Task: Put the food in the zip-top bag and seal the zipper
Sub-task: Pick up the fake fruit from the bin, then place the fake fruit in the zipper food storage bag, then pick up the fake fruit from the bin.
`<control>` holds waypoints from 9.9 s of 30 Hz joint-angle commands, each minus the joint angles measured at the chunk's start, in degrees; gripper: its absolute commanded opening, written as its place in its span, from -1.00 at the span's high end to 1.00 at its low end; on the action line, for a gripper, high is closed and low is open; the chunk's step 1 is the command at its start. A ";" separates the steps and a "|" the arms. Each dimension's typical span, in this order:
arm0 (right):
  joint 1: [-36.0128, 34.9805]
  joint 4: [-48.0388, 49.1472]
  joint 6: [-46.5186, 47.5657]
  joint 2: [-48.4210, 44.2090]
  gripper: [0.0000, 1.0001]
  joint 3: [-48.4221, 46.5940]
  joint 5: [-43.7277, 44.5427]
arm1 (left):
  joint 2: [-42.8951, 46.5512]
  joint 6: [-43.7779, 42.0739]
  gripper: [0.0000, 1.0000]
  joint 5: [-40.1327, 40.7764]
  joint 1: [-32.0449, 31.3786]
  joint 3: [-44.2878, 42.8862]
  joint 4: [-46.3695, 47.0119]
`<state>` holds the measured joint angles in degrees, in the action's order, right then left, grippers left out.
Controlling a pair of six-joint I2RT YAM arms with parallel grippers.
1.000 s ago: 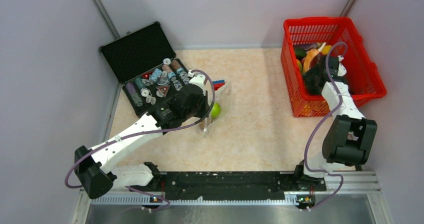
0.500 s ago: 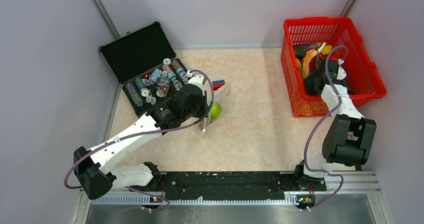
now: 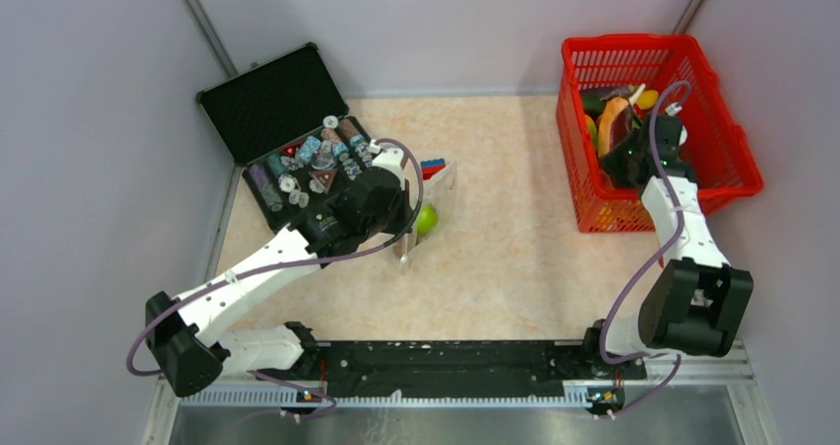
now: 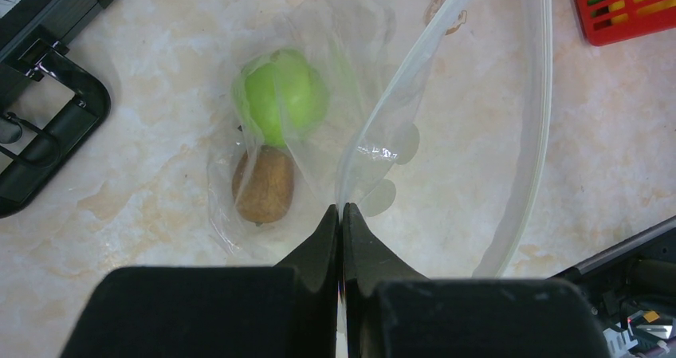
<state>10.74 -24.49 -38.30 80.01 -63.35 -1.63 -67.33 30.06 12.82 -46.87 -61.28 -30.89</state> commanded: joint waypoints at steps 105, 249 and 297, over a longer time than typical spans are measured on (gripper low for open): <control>5.66 22.75 -0.38 -18.22 0.77 11.70 -16.68 | 1.14 0.19 1.00 -1.59 0.29 -0.50 1.12; -10.30 -15.55 23.65 -21.51 -0.41 -15.10 19.58 | 2.50 -0.36 1.00 -3.03 0.28 -3.06 3.76; 9.37 -2.42 19.48 19.00 -0.35 -22.95 10.93 | -6.91 -3.09 1.00 2.00 1.08 -10.49 0.41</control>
<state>14.68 -23.59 -20.58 105.27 -90.37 -1.50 -72.93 26.48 14.44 -46.17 -68.53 -31.05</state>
